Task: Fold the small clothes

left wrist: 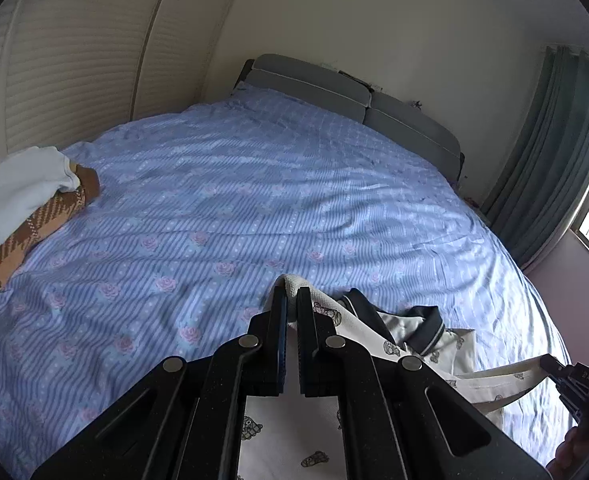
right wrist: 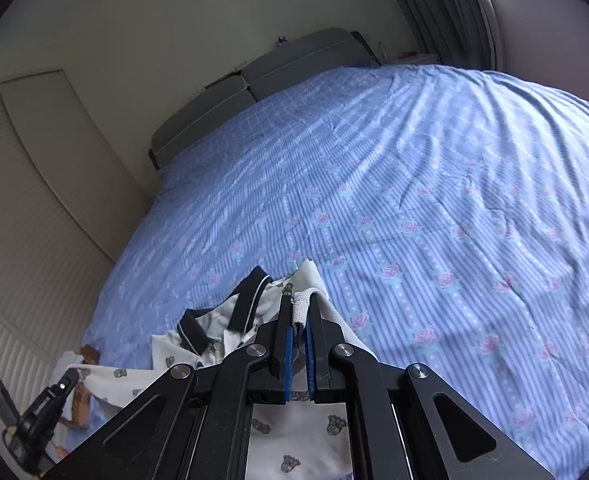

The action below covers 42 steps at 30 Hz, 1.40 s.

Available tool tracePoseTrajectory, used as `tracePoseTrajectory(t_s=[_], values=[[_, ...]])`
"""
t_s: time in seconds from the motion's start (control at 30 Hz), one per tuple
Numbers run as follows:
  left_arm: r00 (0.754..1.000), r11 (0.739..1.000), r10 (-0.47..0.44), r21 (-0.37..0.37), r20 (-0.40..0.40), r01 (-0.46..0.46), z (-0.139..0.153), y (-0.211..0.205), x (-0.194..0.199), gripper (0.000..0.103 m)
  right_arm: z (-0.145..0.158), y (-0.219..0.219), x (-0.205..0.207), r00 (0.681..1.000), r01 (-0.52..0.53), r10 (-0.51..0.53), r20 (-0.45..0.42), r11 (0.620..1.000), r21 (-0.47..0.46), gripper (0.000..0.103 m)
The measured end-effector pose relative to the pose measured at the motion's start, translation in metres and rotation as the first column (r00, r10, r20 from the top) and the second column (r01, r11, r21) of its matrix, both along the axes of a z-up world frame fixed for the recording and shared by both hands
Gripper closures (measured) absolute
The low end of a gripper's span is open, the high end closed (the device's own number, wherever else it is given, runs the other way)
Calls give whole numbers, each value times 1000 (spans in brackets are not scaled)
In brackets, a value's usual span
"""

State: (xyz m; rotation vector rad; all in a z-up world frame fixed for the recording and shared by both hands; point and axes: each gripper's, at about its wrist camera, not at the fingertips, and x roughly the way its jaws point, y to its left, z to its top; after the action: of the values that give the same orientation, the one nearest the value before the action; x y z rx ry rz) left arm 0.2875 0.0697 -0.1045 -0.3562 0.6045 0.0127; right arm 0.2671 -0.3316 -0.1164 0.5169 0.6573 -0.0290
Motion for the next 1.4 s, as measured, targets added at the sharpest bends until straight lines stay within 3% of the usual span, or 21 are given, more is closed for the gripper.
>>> tracePoseTrajectory(t_s=[0.2,0.47,0.73,0.93,1.2,1.4], values=[[998,1000,-2,-11,-60,1,-29,0,50,97,-28,-3,49,998,11,-9,-56,999,31,97],[997,1000,5,7,-79,-4,-54,-11,83,97,-53,-16,77,996,60,-59,-74,998,12,97],[998,998,64,-14,27,-63,-40,-3,53,96,-46,-10,58,1000,19,-19,-6,999,48,97],[998,998,59,-5,6,-58,-41,-6,51,96,-58,-13,56,999,33,-30,-36,996,86,97],[997,997,64,-30,-42,-65,-68,0,3,96,-74,-3,7,1000,-18,18,3,998,60,97],[999,998,49,-25,-23,-49,-68,-2,18,96,-67,-3,12,997,-35,32,67,999,41,97]])
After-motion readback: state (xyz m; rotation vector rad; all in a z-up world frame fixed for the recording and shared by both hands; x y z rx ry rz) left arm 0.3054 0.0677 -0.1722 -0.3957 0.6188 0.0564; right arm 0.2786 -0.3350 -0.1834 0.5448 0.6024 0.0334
